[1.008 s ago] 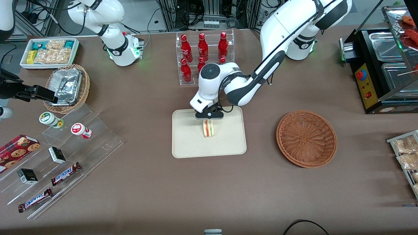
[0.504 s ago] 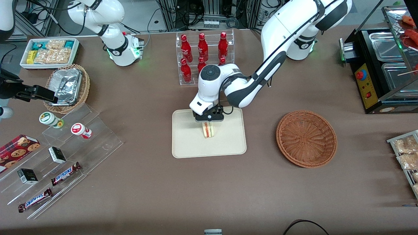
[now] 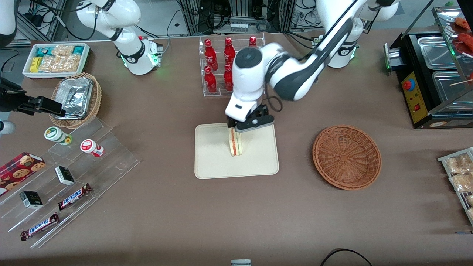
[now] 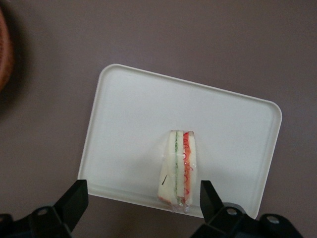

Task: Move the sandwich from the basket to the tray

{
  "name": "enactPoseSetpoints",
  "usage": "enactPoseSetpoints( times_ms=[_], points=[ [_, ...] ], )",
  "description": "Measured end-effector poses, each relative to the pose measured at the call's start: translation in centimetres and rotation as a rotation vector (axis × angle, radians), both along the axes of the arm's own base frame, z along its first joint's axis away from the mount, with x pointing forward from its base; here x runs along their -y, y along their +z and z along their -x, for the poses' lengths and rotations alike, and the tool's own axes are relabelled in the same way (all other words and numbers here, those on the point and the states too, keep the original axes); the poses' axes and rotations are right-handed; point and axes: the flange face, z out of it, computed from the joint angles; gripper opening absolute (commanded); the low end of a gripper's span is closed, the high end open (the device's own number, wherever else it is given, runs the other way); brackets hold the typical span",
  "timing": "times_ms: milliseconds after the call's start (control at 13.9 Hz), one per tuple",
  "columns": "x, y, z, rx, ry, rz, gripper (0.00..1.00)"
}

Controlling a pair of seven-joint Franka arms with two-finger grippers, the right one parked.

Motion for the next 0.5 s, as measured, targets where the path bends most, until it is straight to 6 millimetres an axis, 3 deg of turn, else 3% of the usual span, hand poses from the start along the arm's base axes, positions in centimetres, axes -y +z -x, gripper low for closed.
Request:
enactPoseSetpoints(
  times_ms=[216,504],
  points=[
    [-5.0,6.0,-0.5,-0.028,0.008,-0.036,1.0],
    [-15.4,12.7,-2.5,-0.103,-0.071,-0.052,1.0]
  ],
)
